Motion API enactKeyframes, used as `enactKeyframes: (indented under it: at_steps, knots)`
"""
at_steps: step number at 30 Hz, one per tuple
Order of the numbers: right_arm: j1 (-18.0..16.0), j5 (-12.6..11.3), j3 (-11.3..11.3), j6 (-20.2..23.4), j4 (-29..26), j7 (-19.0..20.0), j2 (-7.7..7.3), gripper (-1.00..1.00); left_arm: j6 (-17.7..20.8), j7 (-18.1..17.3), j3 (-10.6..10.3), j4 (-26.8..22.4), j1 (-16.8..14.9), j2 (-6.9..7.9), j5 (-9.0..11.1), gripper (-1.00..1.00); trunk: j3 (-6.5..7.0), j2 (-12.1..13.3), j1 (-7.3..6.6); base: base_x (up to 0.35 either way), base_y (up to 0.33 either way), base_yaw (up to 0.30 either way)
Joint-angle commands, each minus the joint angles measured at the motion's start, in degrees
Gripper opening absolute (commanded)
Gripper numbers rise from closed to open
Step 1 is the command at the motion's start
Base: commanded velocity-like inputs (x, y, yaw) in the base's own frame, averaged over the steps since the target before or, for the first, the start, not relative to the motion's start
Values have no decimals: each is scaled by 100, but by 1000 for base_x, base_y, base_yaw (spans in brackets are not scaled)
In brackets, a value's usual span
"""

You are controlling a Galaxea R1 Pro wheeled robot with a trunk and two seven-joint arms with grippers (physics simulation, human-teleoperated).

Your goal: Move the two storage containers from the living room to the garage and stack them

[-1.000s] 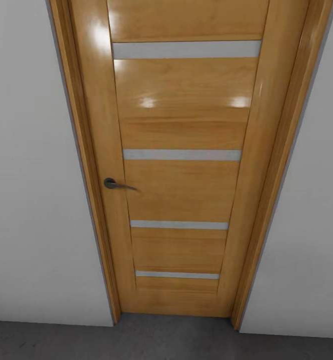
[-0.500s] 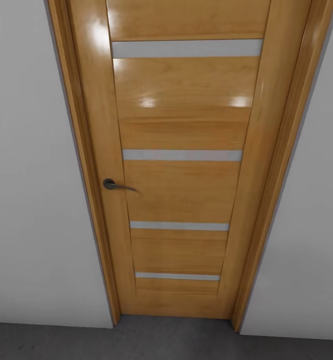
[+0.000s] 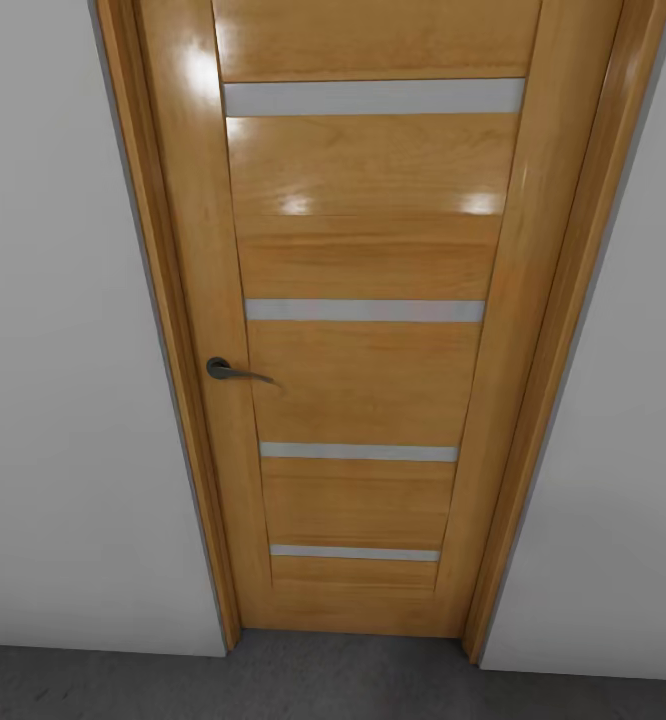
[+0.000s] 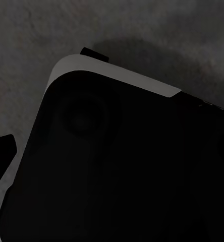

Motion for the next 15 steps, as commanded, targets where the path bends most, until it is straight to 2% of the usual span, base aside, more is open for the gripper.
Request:
enactKeyframes:
  at_steps: [1,2,4,7,9,10,11,14,15]
  knots:
    - [-5,-18,-35,272,-357,-17,-131,100,-11,-14,44,-1,-1,-2,6,100,-5,-3,0,0,0,0]
    - [-7,-24,-65,397,-540,-23,-196,100,-11,-14,44,-1,-1,-2,6,100,-5,-3,0,0,0,0]
    - [-14,-45,-291,773,-1254,-52,-404,100,-11,-14,44,-1,-1,-2,6,100,-5,-3,0,0,0,0]
    - [-64,-29,-478,962,-1853,-111,-502,100,-11,-17,44,-1,-1,-3,6,100,-5,-3,0,0,0,0]
    - [-255,-22,-541,1065,-2168,-171,-530,100,-10,-20,44,-1,-1,-3,6,100,-5,-3,0,0,0,0]
    - [-615,-26,-574,1230,-2314,-250,-533,100,-11,-21,44,-1,-1,-3,6,100,-5,-3,0,0,0,0]
    - [-767,-28,-581,1309,-2331,-280,-528,100,-9,-20,44,-1,-1,-3,6,100,-5,-3,0,0,0,0]
    - [-1764,-35,-603,1925,-2215,-420,-488,100,-6,-21,42,-1,-1,-3,4,100,-5,-3,0,0,0,0]
    - [-1918,-33,-603,2003,-2180,-432,-478,100,-5,-21,43,-1,-1,-3,4,100,-5,-3,0,0,0,0]
